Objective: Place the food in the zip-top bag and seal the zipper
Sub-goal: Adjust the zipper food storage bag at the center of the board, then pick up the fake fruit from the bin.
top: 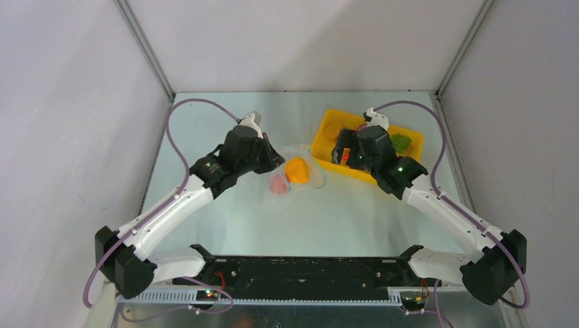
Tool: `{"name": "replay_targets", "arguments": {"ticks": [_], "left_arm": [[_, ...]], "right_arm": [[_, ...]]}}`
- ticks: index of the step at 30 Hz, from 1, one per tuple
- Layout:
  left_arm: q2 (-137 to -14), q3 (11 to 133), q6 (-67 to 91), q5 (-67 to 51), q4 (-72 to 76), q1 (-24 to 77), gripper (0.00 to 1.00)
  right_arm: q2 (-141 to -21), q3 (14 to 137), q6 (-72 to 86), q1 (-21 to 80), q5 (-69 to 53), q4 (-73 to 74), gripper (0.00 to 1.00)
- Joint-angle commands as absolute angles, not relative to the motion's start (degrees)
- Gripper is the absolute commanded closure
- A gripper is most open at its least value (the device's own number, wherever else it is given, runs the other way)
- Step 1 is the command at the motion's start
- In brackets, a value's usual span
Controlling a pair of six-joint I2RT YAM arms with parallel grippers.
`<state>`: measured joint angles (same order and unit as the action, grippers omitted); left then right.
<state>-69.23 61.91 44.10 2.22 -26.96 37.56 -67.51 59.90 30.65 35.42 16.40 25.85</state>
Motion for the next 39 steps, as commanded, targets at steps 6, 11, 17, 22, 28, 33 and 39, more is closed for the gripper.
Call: {"name": "replay_targets", "arguments": {"ticks": [6,11,17,22,28,33,39], "left_arm": [[-65.2,51.6,51.9,-5.7,-16.6,37.2,1.00],[-66.1,49.9,51.5,-2.1,-20.5,37.0,1.00],[-65.9,51.1,49.0,-0.8,-22.1,36.9,1.00],[-66.0,52.8,46.9,-0.2,-23.3,36.8,1.00],[-66.7,54.3,44.8,2.1,-25.2,36.9,1.00],[-67.3,54.9,43.3,1.6,-25.7,36.9,1.00],[-67.6,55.4,42.0,1.7,-25.8,36.9,1.00]], "right_arm": [[-65.3,58.6,30.9,32.9,19.3,27.3,0.01],[-67.3,58.6,31.1,30.0,18.1,27.6,0.01],[-70.7,58.6,26.8,26.6,13.5,22.2,0.00],[-77.6,59.0,17.6,22.5,6.9,12.2,0.01],[-91.9,68.2,16.4,19.2,4.3,13.2,0.03],[-102.0,74.7,18.6,18.9,5.9,12.7,0.04],[-108.8,79.2,19.0,18.8,7.9,12.7,0.04]]}}
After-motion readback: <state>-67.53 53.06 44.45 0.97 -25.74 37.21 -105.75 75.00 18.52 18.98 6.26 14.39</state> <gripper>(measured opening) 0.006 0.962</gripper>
